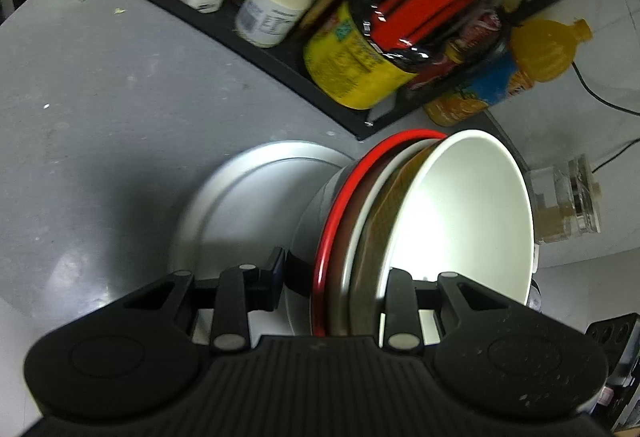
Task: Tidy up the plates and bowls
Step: 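Lift the red bowl stack with both tools and carry it to the plates, then lower the bowl stack onto the 'BAKERY' plate and open both tools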
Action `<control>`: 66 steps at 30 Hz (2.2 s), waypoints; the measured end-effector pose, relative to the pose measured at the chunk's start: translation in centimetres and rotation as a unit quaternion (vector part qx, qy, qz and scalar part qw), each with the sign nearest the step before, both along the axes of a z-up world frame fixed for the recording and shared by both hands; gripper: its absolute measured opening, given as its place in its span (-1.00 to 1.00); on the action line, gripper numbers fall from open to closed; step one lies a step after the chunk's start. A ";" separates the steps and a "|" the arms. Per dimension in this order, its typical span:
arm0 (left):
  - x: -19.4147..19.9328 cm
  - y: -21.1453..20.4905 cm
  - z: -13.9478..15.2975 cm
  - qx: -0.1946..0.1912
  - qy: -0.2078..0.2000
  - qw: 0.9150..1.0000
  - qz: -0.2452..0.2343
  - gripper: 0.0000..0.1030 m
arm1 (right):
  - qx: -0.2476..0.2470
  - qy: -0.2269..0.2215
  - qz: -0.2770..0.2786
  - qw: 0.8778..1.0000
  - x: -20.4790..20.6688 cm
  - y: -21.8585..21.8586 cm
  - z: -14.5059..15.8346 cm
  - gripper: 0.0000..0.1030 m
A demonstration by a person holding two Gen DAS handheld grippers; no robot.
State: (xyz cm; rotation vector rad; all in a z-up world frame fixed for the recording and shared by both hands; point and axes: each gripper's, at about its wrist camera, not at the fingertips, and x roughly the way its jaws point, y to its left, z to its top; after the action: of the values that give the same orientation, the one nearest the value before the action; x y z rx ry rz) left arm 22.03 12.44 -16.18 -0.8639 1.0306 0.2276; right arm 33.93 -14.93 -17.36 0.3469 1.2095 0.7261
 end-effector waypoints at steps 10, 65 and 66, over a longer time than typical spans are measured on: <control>-0.9 1.4 -0.8 0.000 0.014 1.000 0.013 -0.40 | -0.009 0.014 0.007 1.000 -0.6 1.2 -0.7 -0.21; 4.7 0.8 4.9 0.102 -0.022 0.990 -0.094 0.39 | -0.025 -0.067 -0.082 0.994 -0.6 -4.8 5.2 0.72; 4.9 0.6 5.2 0.107 -0.026 0.989 -0.098 0.47 | -0.028 -0.071 -0.090 0.993 -0.7 -5.3 5.3 0.72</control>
State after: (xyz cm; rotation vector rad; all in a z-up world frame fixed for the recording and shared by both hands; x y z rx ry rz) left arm 26.93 13.04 -11.00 -0.5671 1.0141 0.1446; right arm 33.19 -20.23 -12.10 0.3467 1.0463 0.5510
